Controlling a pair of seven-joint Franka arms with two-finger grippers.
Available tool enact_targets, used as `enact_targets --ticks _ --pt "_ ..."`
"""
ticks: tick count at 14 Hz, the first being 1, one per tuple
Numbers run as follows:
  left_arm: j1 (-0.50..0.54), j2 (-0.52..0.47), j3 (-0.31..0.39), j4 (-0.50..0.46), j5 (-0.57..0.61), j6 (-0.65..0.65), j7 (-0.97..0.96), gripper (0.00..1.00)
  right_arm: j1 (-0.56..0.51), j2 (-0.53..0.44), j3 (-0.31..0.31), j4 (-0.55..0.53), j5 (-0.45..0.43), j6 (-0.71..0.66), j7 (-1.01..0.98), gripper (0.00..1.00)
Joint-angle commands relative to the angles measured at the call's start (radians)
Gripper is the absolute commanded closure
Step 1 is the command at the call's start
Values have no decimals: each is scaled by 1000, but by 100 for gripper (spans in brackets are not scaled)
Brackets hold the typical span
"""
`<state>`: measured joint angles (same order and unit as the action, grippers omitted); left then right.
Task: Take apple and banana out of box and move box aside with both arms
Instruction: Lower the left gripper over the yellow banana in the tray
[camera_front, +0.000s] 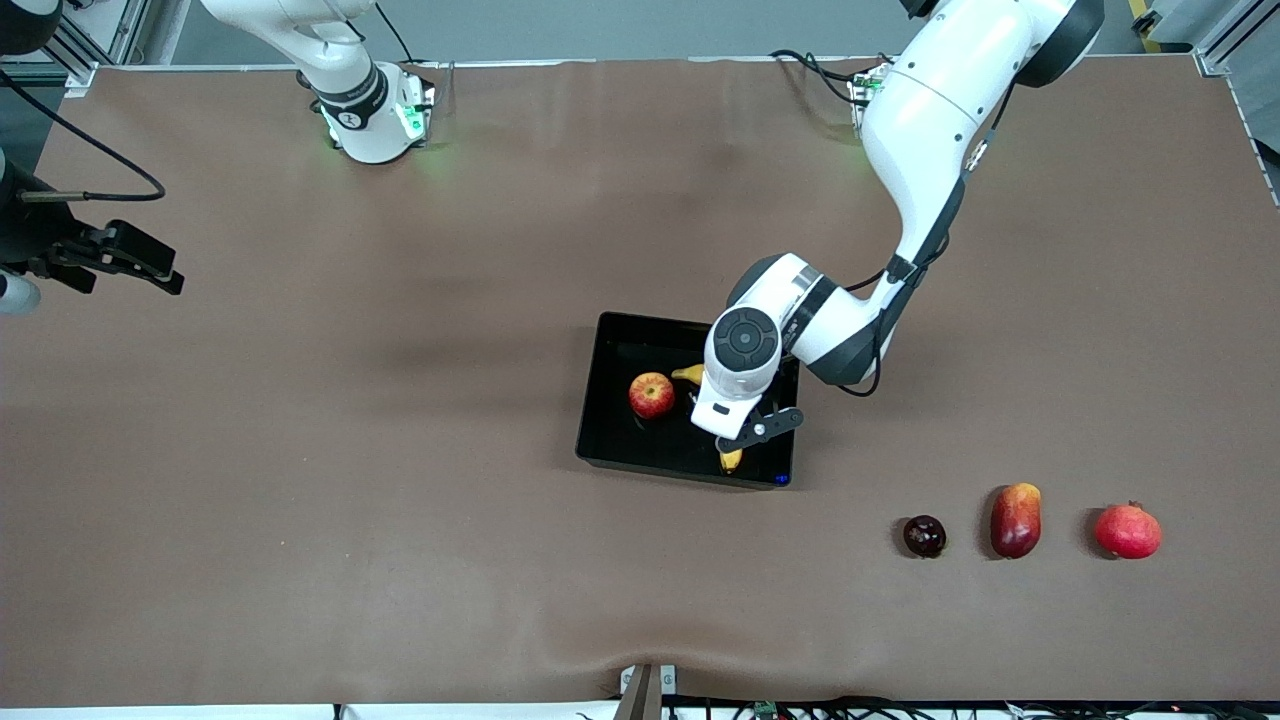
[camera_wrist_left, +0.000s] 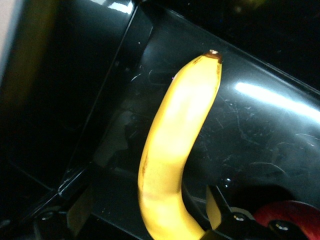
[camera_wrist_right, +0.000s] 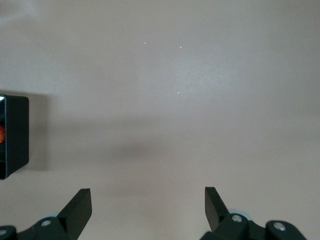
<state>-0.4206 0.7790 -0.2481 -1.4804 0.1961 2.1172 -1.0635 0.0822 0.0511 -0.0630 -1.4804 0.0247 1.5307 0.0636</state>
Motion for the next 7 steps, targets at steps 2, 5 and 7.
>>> enact_targets --ticks 2,5,7 --pt "-4 23 3 -14 23 35 -30 0 -12 -8 6 2 -11 -6 -11 0" --pt "-4 32 3 -12 23 35 -29 1 -13 -2 6 14 -9 -7 -11 0" --pt "-4 39 3 -12 23 37 -29 11 -12 -2 6 14 -11 -7 -11 0"
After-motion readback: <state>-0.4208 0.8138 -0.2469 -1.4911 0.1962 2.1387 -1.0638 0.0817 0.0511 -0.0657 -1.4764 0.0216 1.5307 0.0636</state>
